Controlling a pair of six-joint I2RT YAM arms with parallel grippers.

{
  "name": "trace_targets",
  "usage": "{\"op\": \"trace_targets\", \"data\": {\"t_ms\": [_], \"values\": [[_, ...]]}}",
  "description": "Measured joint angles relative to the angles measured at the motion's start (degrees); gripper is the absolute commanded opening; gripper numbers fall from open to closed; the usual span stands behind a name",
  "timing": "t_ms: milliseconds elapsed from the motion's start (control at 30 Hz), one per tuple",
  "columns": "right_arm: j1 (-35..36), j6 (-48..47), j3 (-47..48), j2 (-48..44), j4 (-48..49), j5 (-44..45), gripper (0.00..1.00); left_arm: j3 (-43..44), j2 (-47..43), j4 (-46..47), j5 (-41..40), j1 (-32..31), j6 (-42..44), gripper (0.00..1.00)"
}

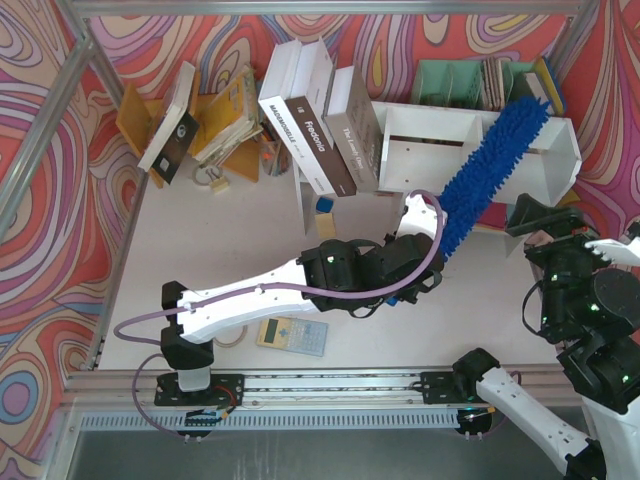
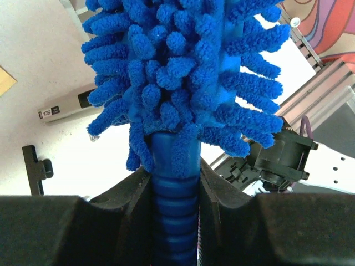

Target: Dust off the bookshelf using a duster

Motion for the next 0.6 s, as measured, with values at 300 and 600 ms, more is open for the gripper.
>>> {"op": "trace_targets", "data": {"t_ms": [300,600], "values": [[0.0,0.17,0.0,-0.13,-0.02,0.0,0.98,-1.46,0.02,1.05,-0.42,0.24,0.13,0.0],[0.0,0.17,0.0,-0.17,-0.04,0.02,0.98,-2.47,1.51,1.57,3.98,0.26,-0.04,0.0]]}}
